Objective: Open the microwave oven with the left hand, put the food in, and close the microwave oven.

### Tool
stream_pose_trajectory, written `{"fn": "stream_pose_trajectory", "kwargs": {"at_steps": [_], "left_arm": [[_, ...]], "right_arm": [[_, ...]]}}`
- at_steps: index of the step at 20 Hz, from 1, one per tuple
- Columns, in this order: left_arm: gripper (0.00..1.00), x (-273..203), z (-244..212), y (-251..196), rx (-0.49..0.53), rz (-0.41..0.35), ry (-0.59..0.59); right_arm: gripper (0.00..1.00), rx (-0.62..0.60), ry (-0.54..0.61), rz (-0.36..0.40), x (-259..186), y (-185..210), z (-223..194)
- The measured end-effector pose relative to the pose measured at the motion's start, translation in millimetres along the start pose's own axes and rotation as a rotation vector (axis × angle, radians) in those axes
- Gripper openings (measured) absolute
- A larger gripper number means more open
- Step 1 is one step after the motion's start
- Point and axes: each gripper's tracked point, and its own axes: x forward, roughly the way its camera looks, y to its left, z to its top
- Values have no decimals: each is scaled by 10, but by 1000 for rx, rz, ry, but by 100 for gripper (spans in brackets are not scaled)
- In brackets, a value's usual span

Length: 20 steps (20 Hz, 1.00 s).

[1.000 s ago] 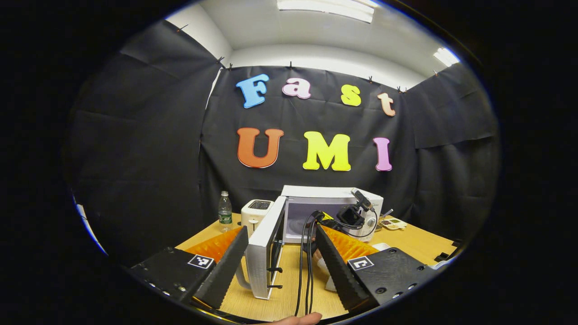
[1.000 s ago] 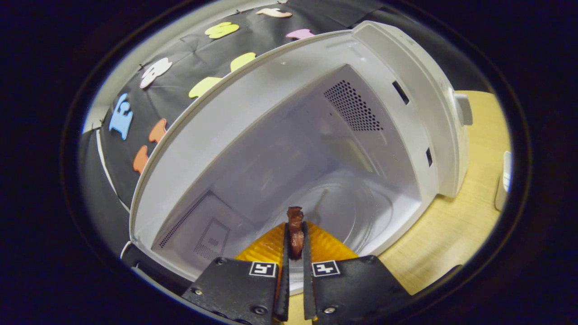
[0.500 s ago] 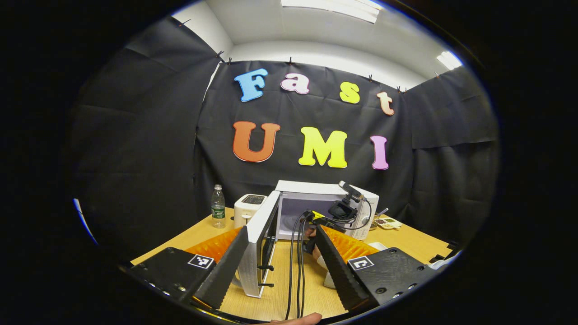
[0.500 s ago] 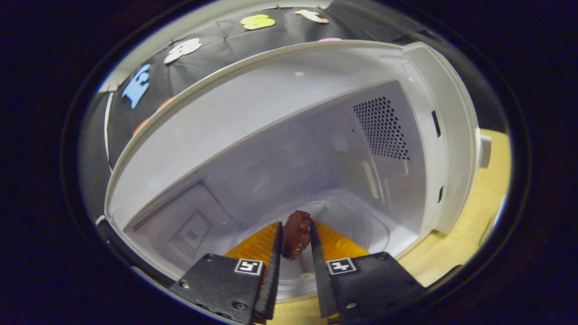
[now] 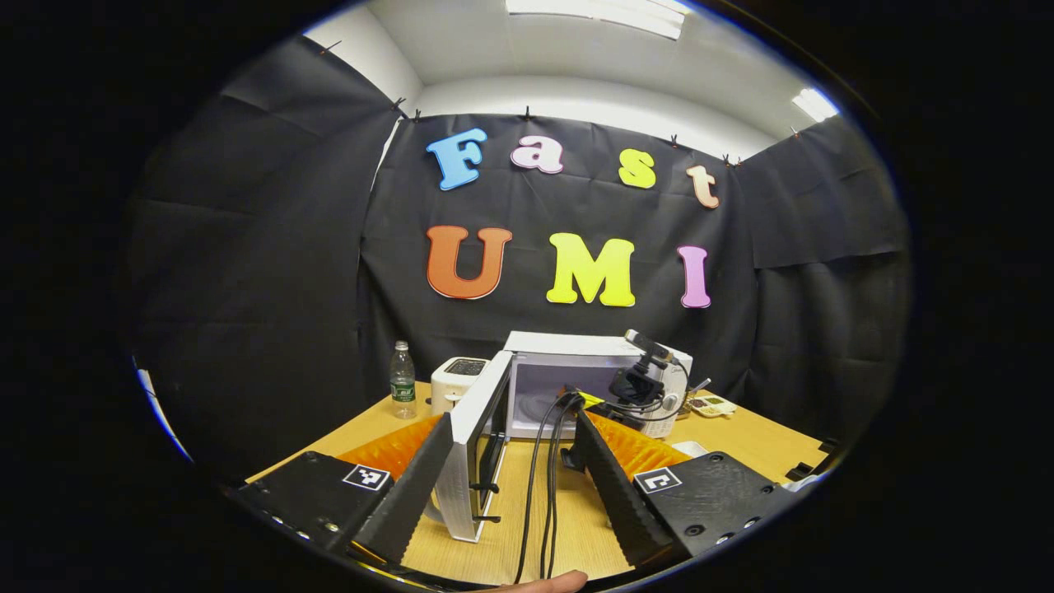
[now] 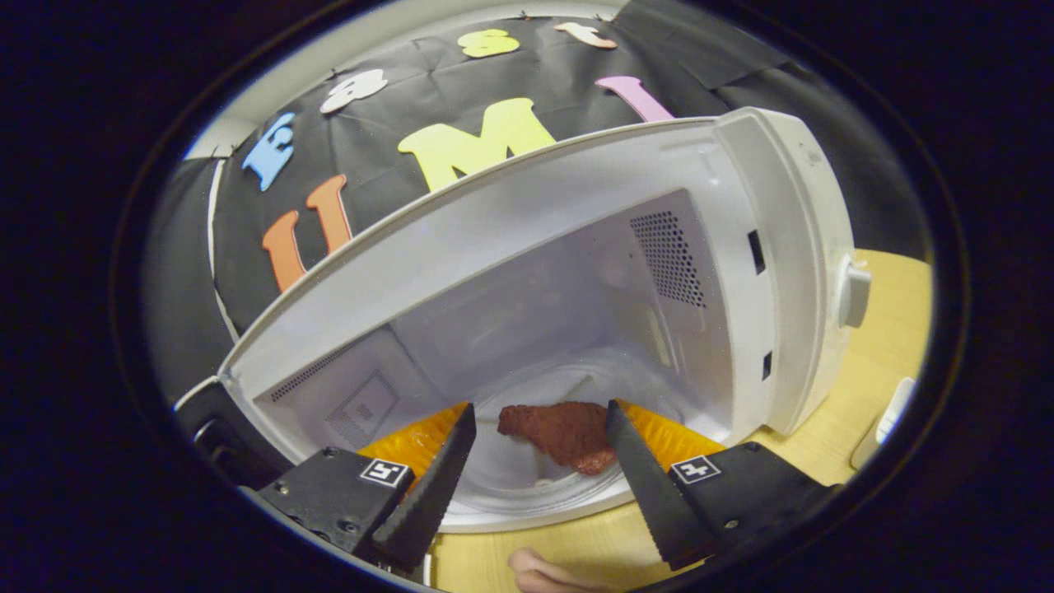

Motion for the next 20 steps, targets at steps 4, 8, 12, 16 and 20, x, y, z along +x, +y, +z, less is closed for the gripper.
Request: {"fn": "stream_pose_trajectory", "kwargs": {"at_steps": [4, 8, 12, 16, 20], "left_arm": [[92, -10, -80, 221, -4, 44, 13], [92, -81, -165, 554, -5, 110, 32], [92, -156, -234, 811, -33, 140, 42], [92, -231, -248, 1048, -28, 187, 34], [92, -248, -333, 1320, 19, 240, 36]], "right_arm": [[89, 20, 15, 29, -391, -66, 49], [100, 18, 19, 131, -898, -23, 191], [89, -96, -18, 180, -1417, -46, 408], [100, -252, -26, 213, -2025, -87, 550], [100, -368, -74, 255, -2766, -146, 819]]}}
